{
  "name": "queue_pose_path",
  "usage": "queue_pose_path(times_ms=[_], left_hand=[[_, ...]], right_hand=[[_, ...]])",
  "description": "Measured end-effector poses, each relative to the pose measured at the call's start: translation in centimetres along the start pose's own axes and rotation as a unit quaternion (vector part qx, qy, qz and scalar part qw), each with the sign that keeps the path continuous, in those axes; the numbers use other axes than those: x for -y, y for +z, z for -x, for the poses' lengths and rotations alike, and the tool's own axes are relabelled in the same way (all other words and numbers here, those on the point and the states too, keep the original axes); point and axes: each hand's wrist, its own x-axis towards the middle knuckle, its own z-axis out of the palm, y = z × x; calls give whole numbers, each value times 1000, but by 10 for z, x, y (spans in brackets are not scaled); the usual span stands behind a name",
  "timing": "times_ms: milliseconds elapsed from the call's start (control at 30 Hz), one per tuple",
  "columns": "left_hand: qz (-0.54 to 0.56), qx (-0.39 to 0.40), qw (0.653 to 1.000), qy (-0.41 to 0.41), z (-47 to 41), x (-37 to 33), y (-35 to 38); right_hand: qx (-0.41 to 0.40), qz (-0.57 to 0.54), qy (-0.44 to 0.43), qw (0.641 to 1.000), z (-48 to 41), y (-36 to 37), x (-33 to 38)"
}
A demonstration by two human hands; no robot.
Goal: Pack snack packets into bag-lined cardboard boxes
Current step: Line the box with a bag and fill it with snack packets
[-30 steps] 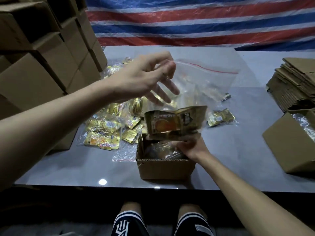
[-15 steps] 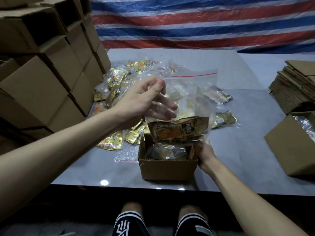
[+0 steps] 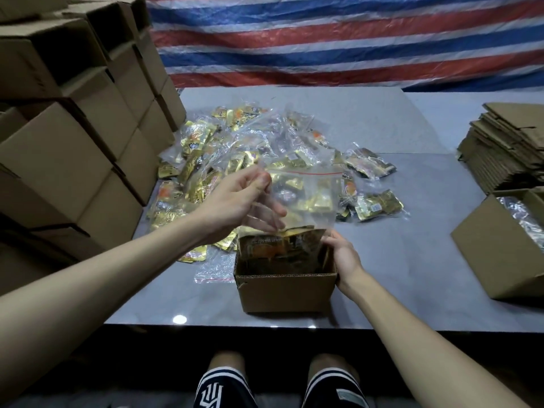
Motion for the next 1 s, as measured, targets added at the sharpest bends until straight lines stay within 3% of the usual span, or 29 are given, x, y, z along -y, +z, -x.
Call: queue_pose_path(times_ms=[333,533,600,700,867,933,1000], left_hand=[[83,27,992,-95,-10,46,3],[-29,-23,986,-165,-12,66,4],[-151,-7,978,-143,-12,65,8],[-377,4,924,-65,-15,54,7],[-499,-39,866,27,-11,38,8],[-564,-51,820,86,-6,35,9],[-623,7,772,123,-1,31,12]], right_hand=[[-2,89,-25,996,2,0,3],[-20,92,-25,995,2,2,3],[-17,98,-27,995,3,1,3],[-29,100,-22,994,3,2,4],[-21,110,-21,993,1,2,4],[-19,115,-19,993,1,1,3],[-17,113,-18,993,2,0,4]])
